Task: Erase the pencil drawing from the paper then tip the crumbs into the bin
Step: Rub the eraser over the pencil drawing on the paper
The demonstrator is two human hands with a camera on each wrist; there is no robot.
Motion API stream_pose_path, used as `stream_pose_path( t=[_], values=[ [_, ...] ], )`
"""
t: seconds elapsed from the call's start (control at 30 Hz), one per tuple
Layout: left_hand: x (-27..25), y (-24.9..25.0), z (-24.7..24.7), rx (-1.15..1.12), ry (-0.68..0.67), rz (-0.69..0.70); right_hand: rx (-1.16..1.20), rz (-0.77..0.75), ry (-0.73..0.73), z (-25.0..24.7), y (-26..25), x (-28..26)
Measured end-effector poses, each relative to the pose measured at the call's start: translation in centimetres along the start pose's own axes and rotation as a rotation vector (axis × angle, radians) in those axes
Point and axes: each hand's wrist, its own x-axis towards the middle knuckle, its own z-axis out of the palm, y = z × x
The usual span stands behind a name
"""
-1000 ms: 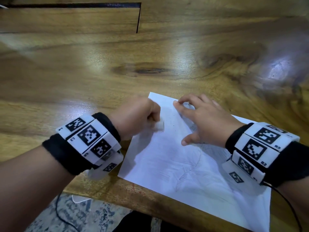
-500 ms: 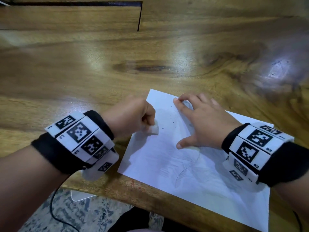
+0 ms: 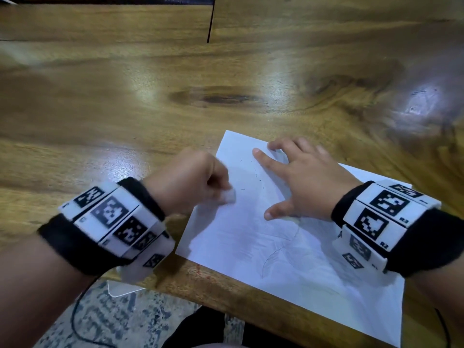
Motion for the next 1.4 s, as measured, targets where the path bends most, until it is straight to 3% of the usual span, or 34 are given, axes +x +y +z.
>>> stream_pose_path(
  t=[0.1, 0.17, 0.23, 0.37, 0.57, 0.83, 1.03, 1.2, 1.4],
  values=[
    [2.2, 0.7, -0.4, 0.020, 0.160, -0.010, -0.008, -0.002, 0.001, 0.1, 0.0, 0.0],
    [1.9, 0.5, 0.1, 0.027, 0.199, 0.013, -0.010, -0.005, 0.003, 0.0, 0.1, 0.0],
    [-0.2, -0.3, 0.8, 0.010, 0.174, 0.057, -0.010, -0.004, 0.003, 0.1, 0.1, 0.0],
    [-2.7, -0.8, 0.9, -0.007, -0.035, 0.043, -0.008, -0.005, 0.004, 0.1, 0.2, 0.0],
    [1.8, 0.2, 0.1, -0.011, 0.210, -0.011, -0.010, -0.003, 0.003, 0.0, 0.1, 0.0],
    [-1.5, -0.6, 1.4, 0.116, 0.147, 0.108, -0.001, -0.070, -0.022, -0.6, 1.1, 0.2],
    [-1.4, -0.4, 1.2, 0.158, 0.143, 0.078, 0.069, -0.185, -0.069, -2.2, 3.6, 1.9],
    [0.3, 0.4, -0.2, 0.141, 0.000, -0.010, -0.022, -0.208, -0.046, -2.4, 3.4, 2.5],
    [3.5, 1.9, 0.1, 0.060, 0.158, 0.023, -0.022, -0.226, -0.010, -1.9, 3.5, 2.7]
  ],
)
